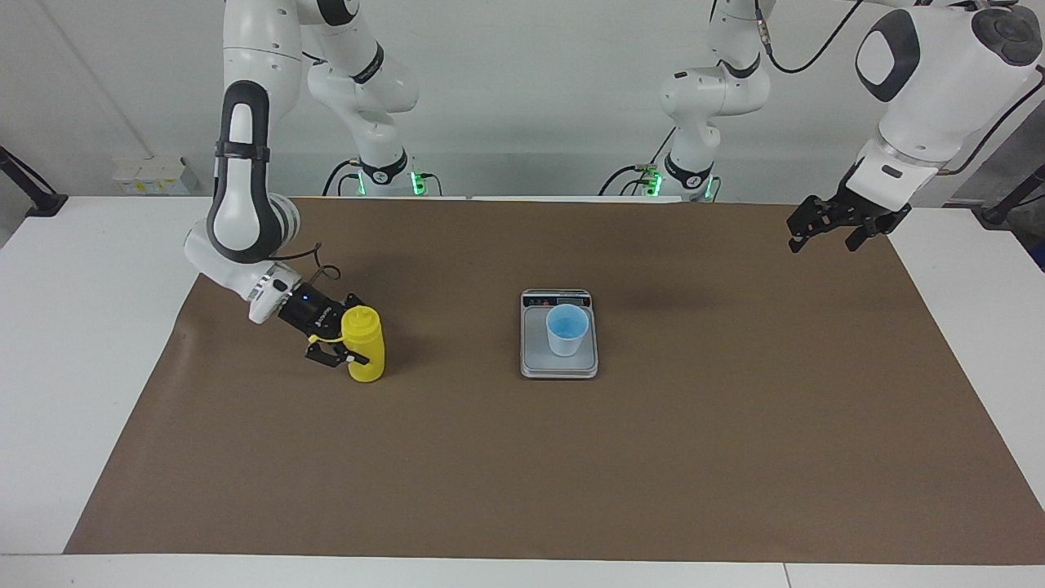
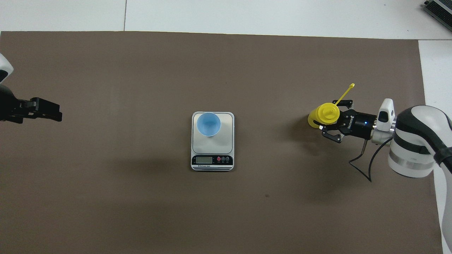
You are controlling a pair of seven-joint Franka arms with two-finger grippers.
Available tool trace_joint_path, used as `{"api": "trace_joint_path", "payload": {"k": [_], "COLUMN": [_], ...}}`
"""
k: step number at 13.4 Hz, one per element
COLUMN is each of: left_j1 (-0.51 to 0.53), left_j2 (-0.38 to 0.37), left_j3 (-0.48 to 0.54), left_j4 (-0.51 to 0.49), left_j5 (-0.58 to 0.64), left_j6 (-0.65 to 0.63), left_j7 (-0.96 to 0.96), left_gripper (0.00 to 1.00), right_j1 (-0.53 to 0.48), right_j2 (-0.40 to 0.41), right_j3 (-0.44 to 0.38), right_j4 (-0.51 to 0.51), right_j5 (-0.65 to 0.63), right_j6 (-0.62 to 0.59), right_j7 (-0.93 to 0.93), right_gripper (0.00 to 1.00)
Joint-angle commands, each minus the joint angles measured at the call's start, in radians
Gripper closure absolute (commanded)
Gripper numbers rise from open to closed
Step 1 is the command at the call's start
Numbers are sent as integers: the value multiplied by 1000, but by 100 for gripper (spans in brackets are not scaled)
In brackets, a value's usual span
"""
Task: Pour seasoning into cup on scale with both arms
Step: 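Lower the yellow bottle onto the table and open the right gripper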
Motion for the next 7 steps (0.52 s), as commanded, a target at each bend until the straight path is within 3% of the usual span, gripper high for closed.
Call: {"api": "trace_joint_path", "payload": {"k": [1, 2, 3, 7], "left_j1": [11, 11, 11, 11], "left_j2": [-29, -29, -29, -29], "left_j3": [-4, -4, -4, -4], "left_j4": [-32, -32, -32, -32], "left_j5": [13, 13, 13, 13], "left_j6": [11, 11, 11, 11], "left_j7": [8, 8, 8, 8], "left_gripper": [0, 0, 0, 0], "right_j1": [-24, -24, -22, -38], "right_j2": [-12, -13, -15, -26], "right_j3": [12, 11, 11, 3], "right_j4": [1, 3, 3, 1], "right_j5": [33, 32, 32, 11], "right_j6": [-28, -28, -28, -25], "right_j7": [-23, -23, -22, -14], "right_gripper": [35, 6, 0, 0]}}
